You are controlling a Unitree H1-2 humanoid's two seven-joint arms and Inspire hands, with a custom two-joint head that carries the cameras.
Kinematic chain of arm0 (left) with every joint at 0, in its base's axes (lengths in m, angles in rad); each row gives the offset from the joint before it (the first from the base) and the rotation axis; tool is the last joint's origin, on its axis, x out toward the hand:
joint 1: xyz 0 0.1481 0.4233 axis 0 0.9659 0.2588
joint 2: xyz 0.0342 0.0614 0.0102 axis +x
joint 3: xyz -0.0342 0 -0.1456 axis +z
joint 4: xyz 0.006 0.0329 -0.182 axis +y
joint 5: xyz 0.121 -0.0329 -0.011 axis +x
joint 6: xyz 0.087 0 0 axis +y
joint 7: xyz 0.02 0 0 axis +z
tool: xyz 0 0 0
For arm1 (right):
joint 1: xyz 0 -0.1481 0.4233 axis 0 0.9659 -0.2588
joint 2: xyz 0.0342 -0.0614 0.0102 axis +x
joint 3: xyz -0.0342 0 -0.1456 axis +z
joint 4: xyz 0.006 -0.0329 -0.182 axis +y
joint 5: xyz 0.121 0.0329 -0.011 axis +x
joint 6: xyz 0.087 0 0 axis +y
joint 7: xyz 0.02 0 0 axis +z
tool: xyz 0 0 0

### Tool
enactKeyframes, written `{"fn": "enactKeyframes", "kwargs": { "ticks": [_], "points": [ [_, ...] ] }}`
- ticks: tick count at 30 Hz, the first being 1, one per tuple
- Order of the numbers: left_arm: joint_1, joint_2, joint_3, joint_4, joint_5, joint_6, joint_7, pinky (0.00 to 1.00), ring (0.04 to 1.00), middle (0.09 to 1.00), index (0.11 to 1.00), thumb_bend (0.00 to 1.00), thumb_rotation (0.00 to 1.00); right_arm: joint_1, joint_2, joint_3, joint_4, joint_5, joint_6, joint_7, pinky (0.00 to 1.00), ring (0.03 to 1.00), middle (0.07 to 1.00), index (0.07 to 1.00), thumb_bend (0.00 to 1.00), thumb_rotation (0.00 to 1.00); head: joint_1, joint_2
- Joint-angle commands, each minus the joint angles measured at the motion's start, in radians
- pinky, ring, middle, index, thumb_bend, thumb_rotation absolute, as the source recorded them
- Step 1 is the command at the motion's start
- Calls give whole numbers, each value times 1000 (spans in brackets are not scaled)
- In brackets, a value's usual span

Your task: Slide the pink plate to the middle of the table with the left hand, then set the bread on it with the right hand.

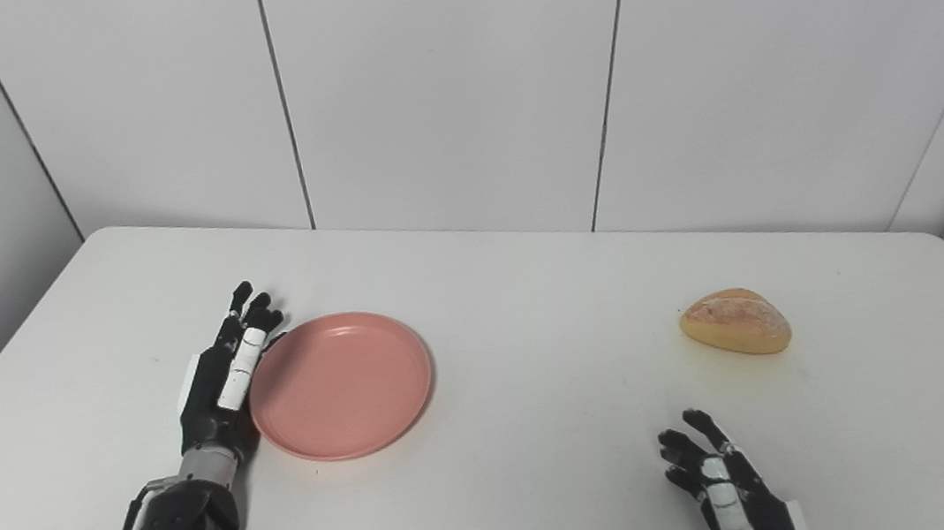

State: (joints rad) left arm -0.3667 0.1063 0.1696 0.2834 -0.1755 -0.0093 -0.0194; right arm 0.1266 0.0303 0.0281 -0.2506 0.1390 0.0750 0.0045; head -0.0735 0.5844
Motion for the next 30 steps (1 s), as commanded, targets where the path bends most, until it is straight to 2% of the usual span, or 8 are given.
{"fn": "enactKeyframes", "kwargs": {
  "ticks": [1, 10, 13, 14, 18, 22, 30],
  "points": [
    [7, -18, -11, -33, 3, 25, 9, 875, 926, 972, 971, 901, 694, -8, 7, 9, -38, -6, 25, 3, 825, 813, 769, 838, 852, 845, -6, 3],
    [32, -67, -38, -88, 19, 19, 31, 847, 934, 973, 946, 907, 714, -9, 22, 20, -40, -33, 32, -1, 834, 814, 771, 837, 850, 856, -40, 8],
    [38, -70, -54, -109, 26, 15, 23, 845, 938, 977, 951, 875, 727, -12, 31, 27, -34, -43, 29, -3, 829, 811, 769, 835, 859, 854, -84, 7],
    [39, -70, -57, -113, 28, 14, 19, 902, 953, 981, 961, 855, 739, -13, 33, 29, -32, -45, 29, -3, 824, 812, 769, 834, 861, 849, -84, 7],
    [33, -81, -60, -126, 27, 14, 25, 969, 963, 984, 958, 862, 745, -17, 45, 42, -24, -58, 27, -5, 825, 817, 772, 839, 869, 849, -127, 5],
    [29, -100, -60, -139, 31, 24, 39, 968, 968, 985, 957, 911, 760, -18, 53, 53, -21, -75, 21, -10, 826, 821, 777, 845, 863, 861, -160, 2],
    [26, -112, -82, -150, 40, 26, 34, 986, 975, 993, 971, 909, 800, -27, 75, 62, -3, -75, 12, -12, 836, 827, 783, 846, 808, 844, -217, -5]
  ]
}}
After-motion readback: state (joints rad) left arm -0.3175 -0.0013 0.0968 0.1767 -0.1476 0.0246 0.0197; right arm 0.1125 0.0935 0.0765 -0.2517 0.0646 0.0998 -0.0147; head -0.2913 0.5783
